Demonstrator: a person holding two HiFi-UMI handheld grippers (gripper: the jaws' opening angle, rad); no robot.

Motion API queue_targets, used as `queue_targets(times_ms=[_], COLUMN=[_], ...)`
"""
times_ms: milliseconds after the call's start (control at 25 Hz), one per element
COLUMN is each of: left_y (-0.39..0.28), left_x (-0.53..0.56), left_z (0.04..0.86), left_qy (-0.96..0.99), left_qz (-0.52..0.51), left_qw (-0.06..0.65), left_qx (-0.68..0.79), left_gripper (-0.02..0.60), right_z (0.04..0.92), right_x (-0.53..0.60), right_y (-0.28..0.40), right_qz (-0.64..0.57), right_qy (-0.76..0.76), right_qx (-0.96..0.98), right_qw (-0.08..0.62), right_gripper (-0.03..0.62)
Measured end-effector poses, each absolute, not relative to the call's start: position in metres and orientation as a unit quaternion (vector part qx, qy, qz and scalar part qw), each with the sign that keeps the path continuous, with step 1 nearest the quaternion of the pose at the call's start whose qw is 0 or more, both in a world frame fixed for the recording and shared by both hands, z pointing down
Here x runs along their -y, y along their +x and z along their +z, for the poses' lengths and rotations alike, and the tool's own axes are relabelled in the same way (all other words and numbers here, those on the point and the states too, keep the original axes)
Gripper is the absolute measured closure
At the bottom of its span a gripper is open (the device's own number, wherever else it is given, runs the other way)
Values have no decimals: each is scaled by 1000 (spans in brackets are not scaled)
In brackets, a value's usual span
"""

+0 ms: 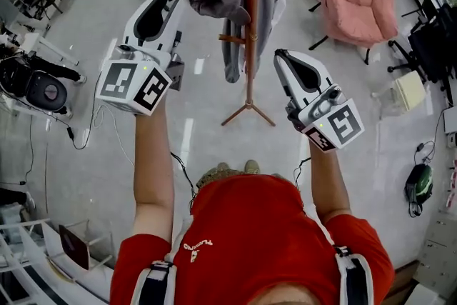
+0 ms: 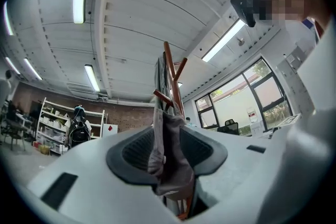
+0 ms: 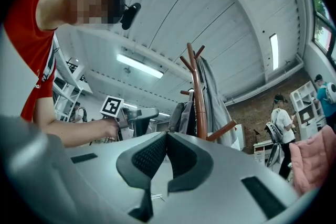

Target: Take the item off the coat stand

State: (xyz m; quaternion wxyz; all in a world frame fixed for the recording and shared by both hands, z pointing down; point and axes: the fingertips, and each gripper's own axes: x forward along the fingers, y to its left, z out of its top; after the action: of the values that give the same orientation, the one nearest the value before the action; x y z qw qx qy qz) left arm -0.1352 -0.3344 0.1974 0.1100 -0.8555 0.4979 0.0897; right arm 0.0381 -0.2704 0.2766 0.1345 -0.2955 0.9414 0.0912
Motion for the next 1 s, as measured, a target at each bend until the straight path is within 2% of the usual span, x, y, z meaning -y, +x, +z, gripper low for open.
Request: queue_targets(times_ms=[280,600,640,720,800,880,1000], left_y=[-121,-104,-103,-101,-101,-105,-111], left_x=[388,434,436,437,437,436,436], left_z=[185,194,195,199,201,198,189], left_qy=[-891,-921,-923,-928,-930,-927,-921], left_qz=[67,35,34,33,36,44,57], left_qw=[89,45,39,31,27,24,23], left_qx=[-441,-386,-381,-371,-366,-371,-386], left_gripper=[376,371,386,469,521,550,558], right_z=[269,273,274,276,280,284,288], right_x=[278,276,275,273,270,268,265], right_y=[37,50,51,54,55,54,55], right_qz=[101,98,97,94,92,89,85], right_qy=[-325,-363,-367,-373,-377,-380,-383], right_qx=[-931,-918,-917,-914,-913,-912,-912], right_qw=[128,126,125,125,124,122,120], right_gripper=[574,574,574,574,574,574,574])
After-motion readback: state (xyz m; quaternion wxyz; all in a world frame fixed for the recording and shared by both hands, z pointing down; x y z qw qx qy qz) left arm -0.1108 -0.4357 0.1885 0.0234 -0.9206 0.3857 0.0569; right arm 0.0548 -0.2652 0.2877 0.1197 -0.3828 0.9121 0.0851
